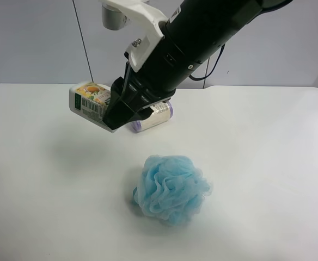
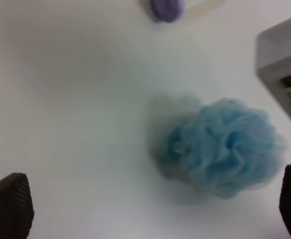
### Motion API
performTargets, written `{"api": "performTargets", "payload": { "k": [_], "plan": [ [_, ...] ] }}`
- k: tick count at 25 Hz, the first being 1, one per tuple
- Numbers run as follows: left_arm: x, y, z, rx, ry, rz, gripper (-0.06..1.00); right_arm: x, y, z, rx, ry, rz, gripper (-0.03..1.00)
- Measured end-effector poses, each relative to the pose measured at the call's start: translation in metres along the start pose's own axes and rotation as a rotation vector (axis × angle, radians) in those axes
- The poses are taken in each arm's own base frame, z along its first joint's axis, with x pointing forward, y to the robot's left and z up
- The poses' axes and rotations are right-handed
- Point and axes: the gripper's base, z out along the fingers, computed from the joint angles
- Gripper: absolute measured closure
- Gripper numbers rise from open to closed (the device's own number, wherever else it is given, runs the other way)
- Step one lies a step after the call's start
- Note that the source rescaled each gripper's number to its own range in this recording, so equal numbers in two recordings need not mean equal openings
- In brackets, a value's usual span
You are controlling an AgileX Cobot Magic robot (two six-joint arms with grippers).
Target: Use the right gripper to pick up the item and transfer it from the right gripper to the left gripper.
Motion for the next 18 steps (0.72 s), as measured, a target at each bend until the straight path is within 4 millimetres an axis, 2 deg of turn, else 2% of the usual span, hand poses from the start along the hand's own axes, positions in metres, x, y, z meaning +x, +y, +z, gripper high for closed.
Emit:
{"api": "performTargets", "payload": {
  "k": [18],
  "plan": [
    [-0.028, -0.015, 0.037, 0.299, 0.078, -0.214, -0.06, -0.008, 0.008, -0.001, -0.090, -0.088, -0.012, 0.97]
  ]
}}
